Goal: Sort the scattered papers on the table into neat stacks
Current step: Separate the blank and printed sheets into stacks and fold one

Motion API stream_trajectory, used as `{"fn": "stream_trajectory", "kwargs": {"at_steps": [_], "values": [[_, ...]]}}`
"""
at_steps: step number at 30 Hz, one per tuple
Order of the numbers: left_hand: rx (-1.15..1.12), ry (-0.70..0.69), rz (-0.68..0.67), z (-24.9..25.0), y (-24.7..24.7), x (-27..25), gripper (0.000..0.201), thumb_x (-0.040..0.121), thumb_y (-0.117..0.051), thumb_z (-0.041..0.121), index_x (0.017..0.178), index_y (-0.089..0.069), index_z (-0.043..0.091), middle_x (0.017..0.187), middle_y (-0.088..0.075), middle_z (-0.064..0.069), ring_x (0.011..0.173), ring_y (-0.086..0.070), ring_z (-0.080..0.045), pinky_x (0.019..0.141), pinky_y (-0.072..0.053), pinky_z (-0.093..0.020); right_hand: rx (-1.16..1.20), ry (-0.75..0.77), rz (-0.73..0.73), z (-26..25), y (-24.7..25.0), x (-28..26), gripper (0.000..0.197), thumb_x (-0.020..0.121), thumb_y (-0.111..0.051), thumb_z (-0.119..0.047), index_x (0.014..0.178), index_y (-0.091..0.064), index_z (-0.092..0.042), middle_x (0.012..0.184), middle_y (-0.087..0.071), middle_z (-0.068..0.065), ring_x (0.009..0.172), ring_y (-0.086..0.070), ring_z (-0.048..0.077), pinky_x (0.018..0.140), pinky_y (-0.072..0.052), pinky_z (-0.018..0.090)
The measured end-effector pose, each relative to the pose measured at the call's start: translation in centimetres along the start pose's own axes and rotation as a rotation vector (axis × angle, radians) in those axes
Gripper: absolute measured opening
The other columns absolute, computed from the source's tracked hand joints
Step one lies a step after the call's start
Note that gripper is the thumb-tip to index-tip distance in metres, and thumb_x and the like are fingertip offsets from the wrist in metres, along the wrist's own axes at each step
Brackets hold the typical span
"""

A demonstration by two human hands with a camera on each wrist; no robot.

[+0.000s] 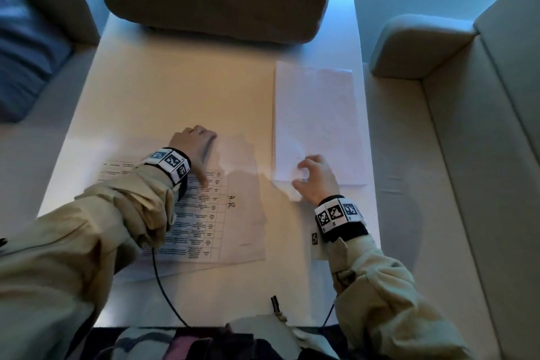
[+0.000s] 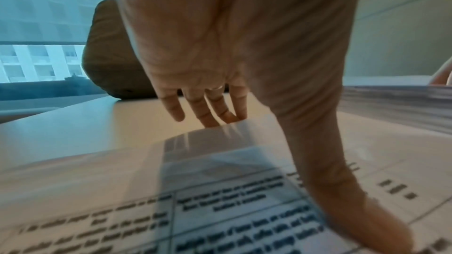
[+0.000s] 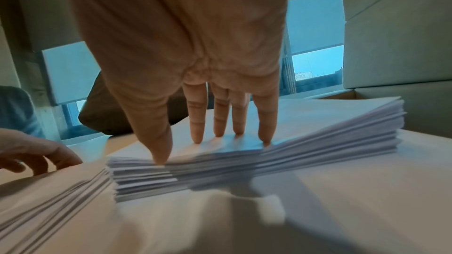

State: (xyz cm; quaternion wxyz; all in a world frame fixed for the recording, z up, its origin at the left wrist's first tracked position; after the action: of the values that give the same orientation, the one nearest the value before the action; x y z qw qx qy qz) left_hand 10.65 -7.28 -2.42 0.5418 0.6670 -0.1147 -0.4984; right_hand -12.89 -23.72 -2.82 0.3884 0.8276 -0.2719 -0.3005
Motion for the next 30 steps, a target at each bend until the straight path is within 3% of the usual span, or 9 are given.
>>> {"fn": "stream_trajectory", "kwargs": {"at_steps": [5,11,14,17,19,22,26,28,30], "values": [[0.06,-0.026,0.031,0.2,0.3,-0.2,0.121,0.034,-0.086,0.06,0.134,-0.032,0.017,0.127,-0.053,0.0,0.117,-0.05,-0.023,0.098,-0.034,-0.041,0.013,-0.018,0.029,-0.2,-0.3,-0.1,0.031,0.081,-0.066,-0.012,0.111,-0.063,-0.005,0.132,-0.046,0.006,0.112,-0.054,0.022,0.09,-0.039,0.024],[-0.147,-0.105,0.184,0.0,-0.6,-2.5,0.095,0.047,-0.09,0.04,0.125,-0.04,0.016,0.129,-0.043,0.002,0.108,-0.052,-0.021,0.088,-0.046,-0.039,0.001,-0.068,0.022,-0.3,-0.6,-0.2,0.035,0.085,-0.061,-0.018,0.118,-0.06,-0.008,0.139,-0.042,0.003,0.119,-0.051,0.019,0.097,-0.039,0.027],[-0.255,-0.154,0.275,-0.6,-1.1,-3.6,0.067,0.05,-0.09,0.033,0.099,-0.047,0.021,0.128,-0.048,0.005,0.104,-0.054,-0.019,0.087,-0.045,-0.035,0.012,-0.077,0.036,-0.5,-1.0,-0.5,0.035,0.086,-0.061,-0.019,0.119,-0.06,-0.009,0.141,-0.04,0.003,0.122,-0.049,0.02,0.099,-0.039,0.029],[-0.253,-0.11,0.315,-1.2,-1.5,-4.3,0.06,0.054,-0.087,0.039,0.094,-0.045,0.024,0.098,-0.058,0.008,0.088,-0.054,-0.016,0.085,-0.04,-0.032,0.058,-0.047,0.136,-1.4,-1.5,-1.3,0.031,0.086,-0.061,-0.017,0.115,-0.062,-0.008,0.134,-0.047,0.008,0.12,-0.051,0.023,0.101,-0.041,0.033],[-0.193,-0.094,0.38,-1.2,-1.4,-4.4,0.06,0.059,-0.084,0.042,0.101,-0.046,0.022,0.086,-0.057,0.009,0.078,-0.048,-0.014,0.089,-0.035,-0.031,0.093,0.027,0.258,-2.6,-1.7,-2.3,0.026,0.085,-0.062,-0.012,0.11,-0.064,-0.006,0.124,-0.054,0.01,0.113,-0.054,0.024,0.095,-0.042,0.028],[-0.155,-0.125,0.466,-1.1,-1.4,-4.8,0.048,0.065,-0.082,0.035,0.101,-0.053,0.024,0.084,-0.065,0.007,0.074,-0.051,-0.015,0.092,-0.033,-0.03,0.173,0.101,0.338,-4.5,-2.6,-3.7,0.019,0.084,-0.062,-0.006,0.102,-0.067,-0.005,0.112,-0.059,0.011,0.1,-0.057,0.021,0.083,-0.037,0.015],[-0.144,-0.179,0.493,-1.1,-1.9,-5.6,0.033,0.064,-0.084,0.026,0.093,-0.068,0.025,0.081,-0.069,0.007,0.076,-0.061,-0.017,0.083,-0.038,-0.032,0.259,0.149,0.209,-6.1,-5.2,-4.8,0.018,0.082,-0.065,-0.007,0.099,-0.066,-0.003,0.101,-0.061,0.011,0.083,-0.056,0.015,0.077,-0.046,0.018],[-0.14,-0.245,0.515,-1.1,-2.2,-6.0,0.032,0.057,-0.088,0.021,0.084,-0.07,0.027,0.074,-0.066,0.009,0.071,-0.062,-0.019,0.069,-0.041,-0.028,0.269,0.167,0.12,-6.3,-6.6,-5.3,0.023,0.078,-0.07,-0.008,0.1,-0.065,-0.004,0.102,-0.06,0.008,0.084,-0.054,0.012,0.073,-0.037,0.005],[-0.195,-0.283,0.549,-1.2,-2.3,-6.6,0.029,0.057,-0.086,0.015,0.078,-0.071,0.03,0.072,-0.062,0.011,0.066,-0.059,-0.017,0.056,-0.036,-0.02,0.292,0.167,0.075,-6.5,-7.4,-5.6,0.03,0.074,-0.073,-0.006,0.103,-0.066,-0.006,0.105,-0.058,0.006,0.086,-0.052,0.011,0.075,-0.035,0.007]]}}
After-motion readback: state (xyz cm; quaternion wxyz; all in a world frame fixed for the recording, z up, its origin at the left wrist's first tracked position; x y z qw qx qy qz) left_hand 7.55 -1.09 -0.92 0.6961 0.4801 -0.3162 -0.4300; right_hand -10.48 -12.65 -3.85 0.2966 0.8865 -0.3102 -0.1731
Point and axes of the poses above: each hand's wrist, its own x-axis towards the middle knuckle, its own y-axis out of the back of the hand, z = x × y, the point moved 5 cm from there along x, towards the middle knuckle
